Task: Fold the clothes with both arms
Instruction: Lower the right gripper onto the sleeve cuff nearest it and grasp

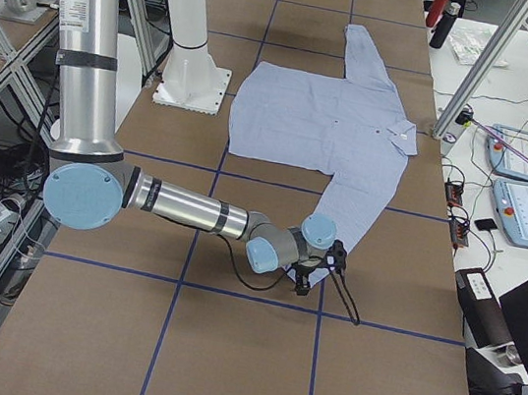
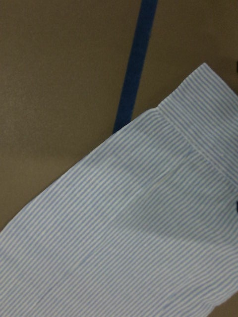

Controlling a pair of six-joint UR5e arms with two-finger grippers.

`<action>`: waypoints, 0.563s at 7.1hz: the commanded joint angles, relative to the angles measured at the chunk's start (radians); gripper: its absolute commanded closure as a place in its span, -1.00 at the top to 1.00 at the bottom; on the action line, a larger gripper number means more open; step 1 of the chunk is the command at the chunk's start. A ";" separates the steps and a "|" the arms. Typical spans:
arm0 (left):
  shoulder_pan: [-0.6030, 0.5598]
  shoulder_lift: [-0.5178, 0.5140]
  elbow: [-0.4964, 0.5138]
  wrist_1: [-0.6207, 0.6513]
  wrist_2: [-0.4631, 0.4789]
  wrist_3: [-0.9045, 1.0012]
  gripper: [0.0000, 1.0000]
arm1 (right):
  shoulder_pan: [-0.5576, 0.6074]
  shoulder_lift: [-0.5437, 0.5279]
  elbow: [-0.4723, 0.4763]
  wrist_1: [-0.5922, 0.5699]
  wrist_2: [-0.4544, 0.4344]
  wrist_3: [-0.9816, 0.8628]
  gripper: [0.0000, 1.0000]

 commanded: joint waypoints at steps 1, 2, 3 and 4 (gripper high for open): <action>0.000 -0.001 -0.001 0.000 -0.001 0.000 1.00 | -0.011 0.004 0.001 -0.026 -0.016 -0.003 0.24; 0.000 -0.001 -0.001 0.000 -0.001 0.000 1.00 | -0.013 0.007 0.001 -0.026 -0.014 -0.004 0.02; 0.000 -0.001 -0.001 0.000 -0.001 0.000 1.00 | -0.015 0.007 0.007 -0.033 -0.010 -0.004 -0.12; 0.000 -0.001 -0.001 0.000 -0.001 0.000 1.00 | -0.012 0.028 0.012 -0.072 -0.007 -0.004 -0.21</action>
